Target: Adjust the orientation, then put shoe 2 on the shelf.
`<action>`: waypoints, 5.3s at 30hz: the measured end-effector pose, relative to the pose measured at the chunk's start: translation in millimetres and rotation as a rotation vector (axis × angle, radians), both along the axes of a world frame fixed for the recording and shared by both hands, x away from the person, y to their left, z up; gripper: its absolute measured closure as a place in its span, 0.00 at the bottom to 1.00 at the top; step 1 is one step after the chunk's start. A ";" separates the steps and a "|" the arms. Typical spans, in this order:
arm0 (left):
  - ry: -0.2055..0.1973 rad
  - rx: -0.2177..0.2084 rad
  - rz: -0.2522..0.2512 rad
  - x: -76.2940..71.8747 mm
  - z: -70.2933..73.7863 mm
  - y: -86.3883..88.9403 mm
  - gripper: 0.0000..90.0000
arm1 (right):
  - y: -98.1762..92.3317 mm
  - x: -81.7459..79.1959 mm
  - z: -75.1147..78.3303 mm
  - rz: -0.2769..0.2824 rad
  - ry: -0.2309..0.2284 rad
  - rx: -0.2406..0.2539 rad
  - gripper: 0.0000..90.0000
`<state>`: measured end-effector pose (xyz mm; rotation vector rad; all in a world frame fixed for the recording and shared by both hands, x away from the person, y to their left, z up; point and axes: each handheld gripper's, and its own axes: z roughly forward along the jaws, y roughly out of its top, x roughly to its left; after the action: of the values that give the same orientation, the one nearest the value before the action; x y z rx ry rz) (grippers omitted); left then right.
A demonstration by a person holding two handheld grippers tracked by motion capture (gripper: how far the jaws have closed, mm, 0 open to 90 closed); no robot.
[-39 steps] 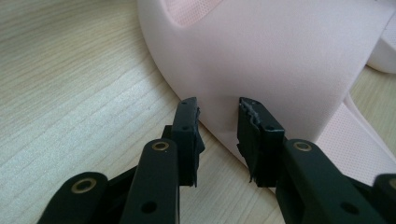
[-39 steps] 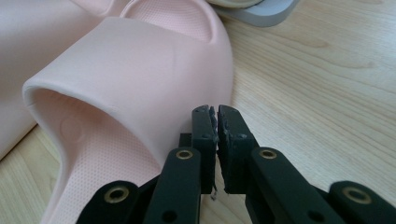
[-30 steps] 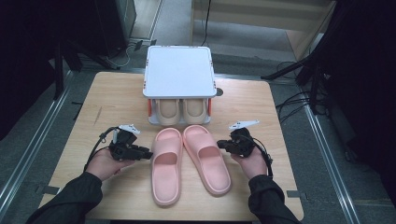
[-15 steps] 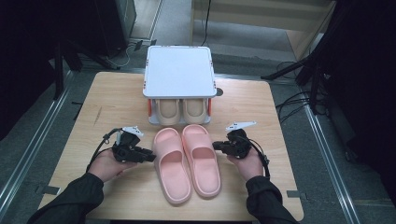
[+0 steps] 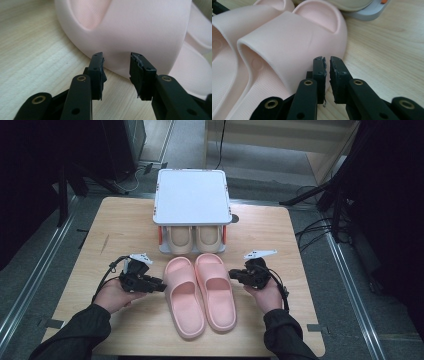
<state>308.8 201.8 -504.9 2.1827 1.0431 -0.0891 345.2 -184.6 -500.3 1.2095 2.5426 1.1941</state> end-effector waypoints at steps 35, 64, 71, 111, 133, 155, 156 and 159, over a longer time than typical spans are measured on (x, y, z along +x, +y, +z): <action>-0.039 -0.060 0.110 12.3 21.8 31.4 0.55 | 40.4 -69.0 28.2 0.113 -0.056 0.145 0.70; -0.020 -0.102 0.084 29.1 25.9 22.8 0.57 | 104.0 -65.7 -9.4 -0.052 -0.054 0.041 0.37; -0.016 -0.103 0.092 29.2 26.0 25.4 0.57 | 116.5 -60.0 -15.4 -0.135 -0.052 0.018 0.41; -0.023 -0.127 0.125 30.2 28.1 34.1 0.57 | 89.1 -57.1 3.1 -0.051 -0.012 0.050 0.86; -0.057 -0.129 0.194 13.6 31.2 58.3 0.56 | 93.9 -35.9 45.0 0.529 -0.054 0.091 0.85; -0.047 -0.111 0.278 -20.9 28.2 83.8 0.56 | 126.9 0.7 119.0 0.689 -0.112 0.085 0.85; -0.049 -0.110 0.280 -21.6 28.0 84.2 0.56 | 128.5 2.5 123.8 0.696 -0.111 0.076 0.85; -0.046 -0.110 0.281 -23.1 27.8 85.4 0.56 | 132.8 7.0 139.6 0.709 -0.129 0.053 0.85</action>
<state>285.7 287.3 -477.1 1.9123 1.2765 0.0314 352.2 -51.9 -360.8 0.1892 2.9333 1.3857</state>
